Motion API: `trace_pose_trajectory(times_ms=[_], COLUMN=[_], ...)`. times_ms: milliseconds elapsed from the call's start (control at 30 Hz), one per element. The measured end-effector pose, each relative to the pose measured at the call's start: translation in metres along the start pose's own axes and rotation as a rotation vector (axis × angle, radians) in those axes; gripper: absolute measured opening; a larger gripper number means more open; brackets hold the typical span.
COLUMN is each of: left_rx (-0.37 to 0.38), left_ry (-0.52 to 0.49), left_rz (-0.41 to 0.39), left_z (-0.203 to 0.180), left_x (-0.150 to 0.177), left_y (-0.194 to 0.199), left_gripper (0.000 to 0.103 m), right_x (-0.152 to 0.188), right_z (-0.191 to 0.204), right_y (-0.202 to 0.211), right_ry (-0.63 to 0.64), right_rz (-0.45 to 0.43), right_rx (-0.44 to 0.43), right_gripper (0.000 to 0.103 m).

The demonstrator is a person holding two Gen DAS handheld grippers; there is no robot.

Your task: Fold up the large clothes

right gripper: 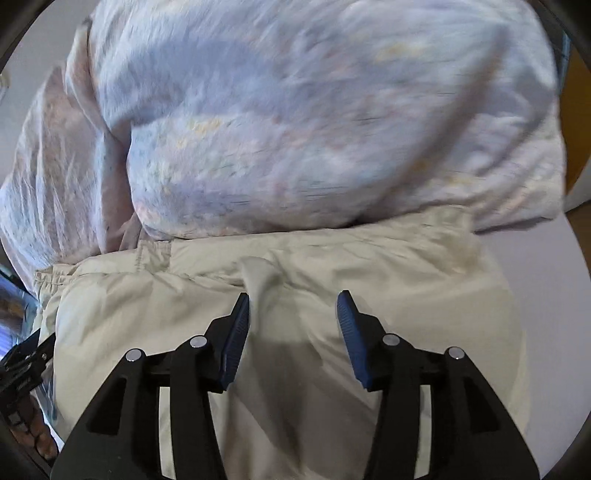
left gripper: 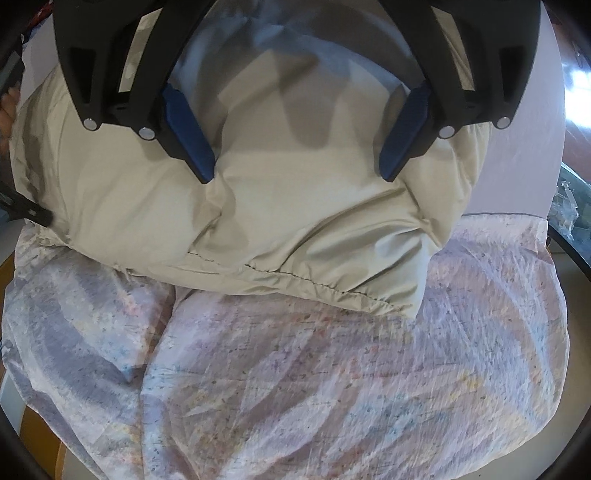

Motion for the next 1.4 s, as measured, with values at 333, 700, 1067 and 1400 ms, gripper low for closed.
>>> trace_pose_trajectory(times_ms=[333,700,1067,1400], left_rx=[-0.069,-0.082,-0.063,-0.053], left_ry=[0.01,0.037,0.05,0.047], left_rz=[0.005,-0.003,-0.044,-0.077], left_z=[0.015,0.035,0.059,0.066], left_x=[0.005,0.005,0.01,0.025], left_y=[-0.029,-0.067,-0.104,-0.123], left_gripper=[0.097,0.101,0.101,0.101], right_x=[0.027,0.023,0.029,0.031], right_z=[-0.06,-0.04,-0.037,-0.035], right_y=[-0.008,-0.048,-0.057,-0.055], right_ry=[-0.114,0.018,0.032,0.044], right_rz=[0.003,-0.045,-0.165,-0.189], right_rx=[0.145,0.273,0.331,0.347], right_gripper=[0.05,0.051,0.053,0.053])
Point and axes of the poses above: each gripper's, at about its wrist camera, not at the fingertips, and y roughly against the way its jaws point, z to its left, x to its underside, the point moved 3 cm from there along -y, roughly the way its jaws point, and after that the axes turned 15 degrees about x, right-handed, at the moved point
